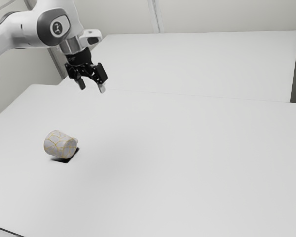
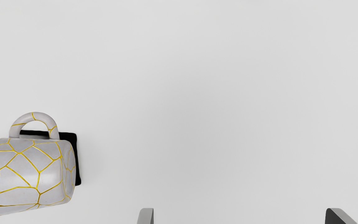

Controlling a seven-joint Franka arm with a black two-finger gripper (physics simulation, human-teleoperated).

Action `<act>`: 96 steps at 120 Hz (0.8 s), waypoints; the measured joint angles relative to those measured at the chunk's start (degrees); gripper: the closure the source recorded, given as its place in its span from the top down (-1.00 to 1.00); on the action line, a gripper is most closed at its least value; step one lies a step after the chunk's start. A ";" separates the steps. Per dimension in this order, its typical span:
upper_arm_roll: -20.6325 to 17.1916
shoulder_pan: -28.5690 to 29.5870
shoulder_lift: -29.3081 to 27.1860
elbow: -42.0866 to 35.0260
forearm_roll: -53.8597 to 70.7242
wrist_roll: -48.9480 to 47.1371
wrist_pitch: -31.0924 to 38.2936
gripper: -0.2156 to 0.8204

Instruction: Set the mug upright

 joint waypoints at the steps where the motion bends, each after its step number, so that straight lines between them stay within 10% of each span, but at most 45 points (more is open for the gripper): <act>1: 0.00 -0.01 0.03 -0.01 0.01 0.12 0.24 0.58; 27: 2.26 0.40 2.58 0.07 -2.36 2.64 2.95 0.58; 96: -9.74 37.45 13.60 0.17 -18.32 15.37 -5.04 0.55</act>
